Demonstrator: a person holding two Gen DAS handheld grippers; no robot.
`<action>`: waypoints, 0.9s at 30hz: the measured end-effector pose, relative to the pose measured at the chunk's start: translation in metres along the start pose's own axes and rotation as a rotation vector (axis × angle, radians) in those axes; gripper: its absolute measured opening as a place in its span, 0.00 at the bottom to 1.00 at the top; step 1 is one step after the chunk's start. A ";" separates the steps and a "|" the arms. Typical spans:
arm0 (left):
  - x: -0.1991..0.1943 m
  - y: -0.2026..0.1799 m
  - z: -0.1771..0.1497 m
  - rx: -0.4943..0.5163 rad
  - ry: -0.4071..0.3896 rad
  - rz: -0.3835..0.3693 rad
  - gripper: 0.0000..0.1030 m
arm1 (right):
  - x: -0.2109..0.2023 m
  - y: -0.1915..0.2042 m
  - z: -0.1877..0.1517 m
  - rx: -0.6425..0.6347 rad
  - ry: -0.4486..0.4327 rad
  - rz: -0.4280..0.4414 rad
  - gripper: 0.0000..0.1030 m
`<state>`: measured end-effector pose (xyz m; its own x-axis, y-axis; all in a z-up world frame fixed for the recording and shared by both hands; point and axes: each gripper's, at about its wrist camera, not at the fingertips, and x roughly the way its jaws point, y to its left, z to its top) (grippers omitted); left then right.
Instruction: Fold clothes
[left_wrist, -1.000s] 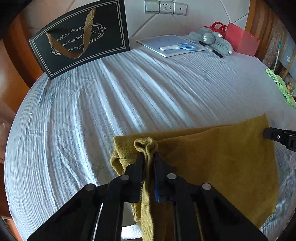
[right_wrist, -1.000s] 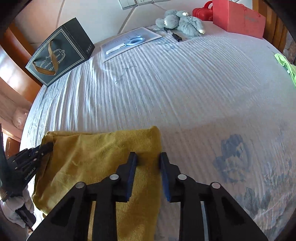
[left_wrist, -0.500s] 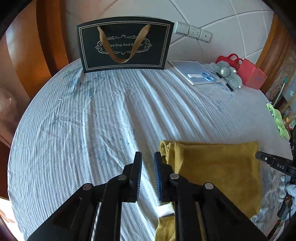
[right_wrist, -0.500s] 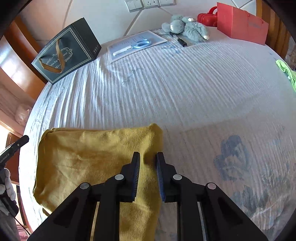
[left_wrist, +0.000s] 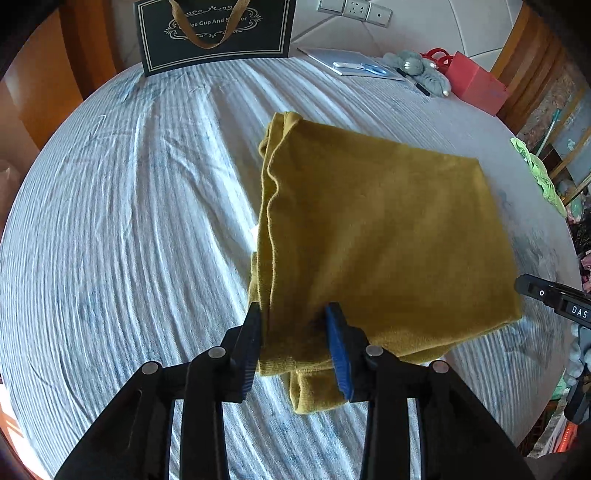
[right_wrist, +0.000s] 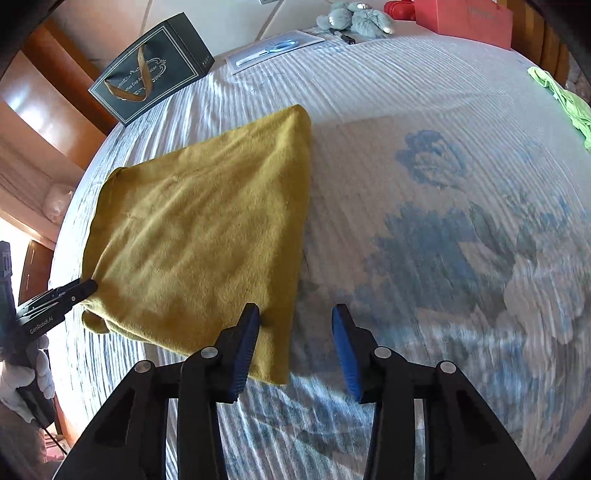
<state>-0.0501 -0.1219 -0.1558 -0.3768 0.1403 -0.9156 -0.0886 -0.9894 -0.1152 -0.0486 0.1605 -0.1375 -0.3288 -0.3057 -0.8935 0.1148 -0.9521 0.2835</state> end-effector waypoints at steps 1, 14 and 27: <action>0.002 -0.001 -0.002 0.002 -0.002 0.003 0.34 | 0.000 0.003 -0.004 -0.012 -0.004 0.012 0.39; -0.010 0.000 -0.010 -0.007 -0.021 -0.042 0.41 | 0.013 0.004 -0.011 0.047 -0.016 0.100 0.40; 0.012 -0.019 -0.008 0.045 -0.007 -0.004 0.78 | 0.021 0.040 -0.015 -0.103 -0.005 0.015 0.72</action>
<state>-0.0455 -0.1020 -0.1676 -0.3830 0.1448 -0.9123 -0.1314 -0.9861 -0.1013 -0.0371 0.1157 -0.1503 -0.3312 -0.3206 -0.8874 0.2157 -0.9413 0.2596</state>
